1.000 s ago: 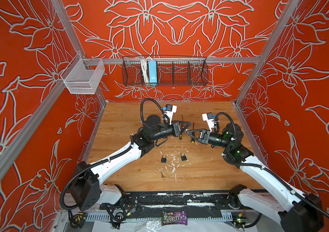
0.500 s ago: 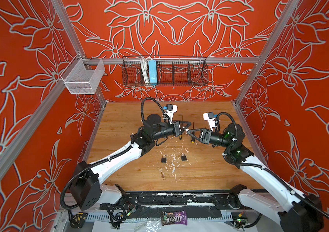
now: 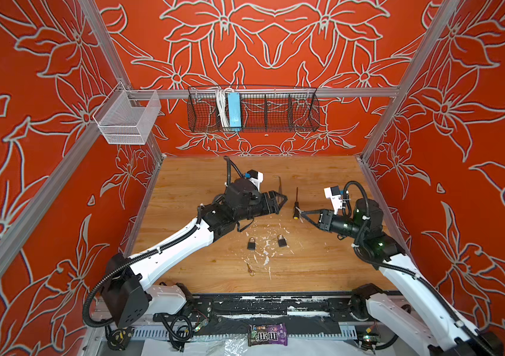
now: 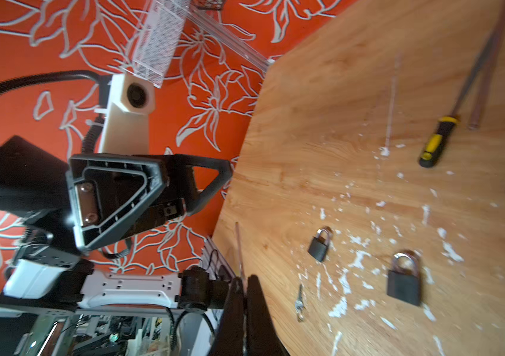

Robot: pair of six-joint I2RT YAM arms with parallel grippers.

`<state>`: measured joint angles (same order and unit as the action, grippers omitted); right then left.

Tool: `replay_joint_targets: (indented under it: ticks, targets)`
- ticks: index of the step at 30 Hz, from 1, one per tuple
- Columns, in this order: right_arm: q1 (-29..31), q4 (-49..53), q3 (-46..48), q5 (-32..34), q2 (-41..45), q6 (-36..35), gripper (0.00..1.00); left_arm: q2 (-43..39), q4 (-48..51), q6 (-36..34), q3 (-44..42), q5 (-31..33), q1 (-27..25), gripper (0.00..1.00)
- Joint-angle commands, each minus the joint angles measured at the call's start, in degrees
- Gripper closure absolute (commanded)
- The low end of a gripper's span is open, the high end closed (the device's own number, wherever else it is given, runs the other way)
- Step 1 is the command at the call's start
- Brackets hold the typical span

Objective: Unlock with the key
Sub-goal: 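Lower the left gripper over the nearer small padlock while the right gripper holds the key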

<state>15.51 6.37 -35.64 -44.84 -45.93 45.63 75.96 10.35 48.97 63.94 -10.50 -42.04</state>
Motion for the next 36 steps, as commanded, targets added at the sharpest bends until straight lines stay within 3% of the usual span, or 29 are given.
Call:
replay_joint_targets:
  ticks: [1, 6, 17, 20, 25, 36]
  targets:
    - [-0.7, 13.7, 1.7, 5.7, 1.3, -5.1, 1.00, 2.9, 15.7, 2.7, 3.5, 6.7, -2.5, 0.20]
    - [-0.8, 17.6, 4.5, 9.1, 1.5, -5.5, 1.00, 9.7, 25.4, 4.6, 7.9, 9.5, -5.2, 0.18]
    - [-0.8, 20.3, 6.2, 13.6, -1.5, -6.6, 1.00, 27.2, 30.3, 8.8, 17.9, 10.4, -9.3, 0.20]
    - [-0.9, 20.0, 6.3, 14.7, -1.4, -6.8, 1.00, 31.9, 33.6, 9.6, 22.1, 13.3, -10.7, 0.20]
    - [-1.5, 19.7, 6.6, 14.6, -1.6, -7.6, 1.00, 39.2, 40.0, 10.1, 29.1, 17.9, -11.7, 0.19]
    - [-4.1, 18.4, 7.6, 12.3, -2.6, -7.8, 1.00, 48.5, 44.8, 10.4, 36.4, 19.4, -12.8, 0.19]
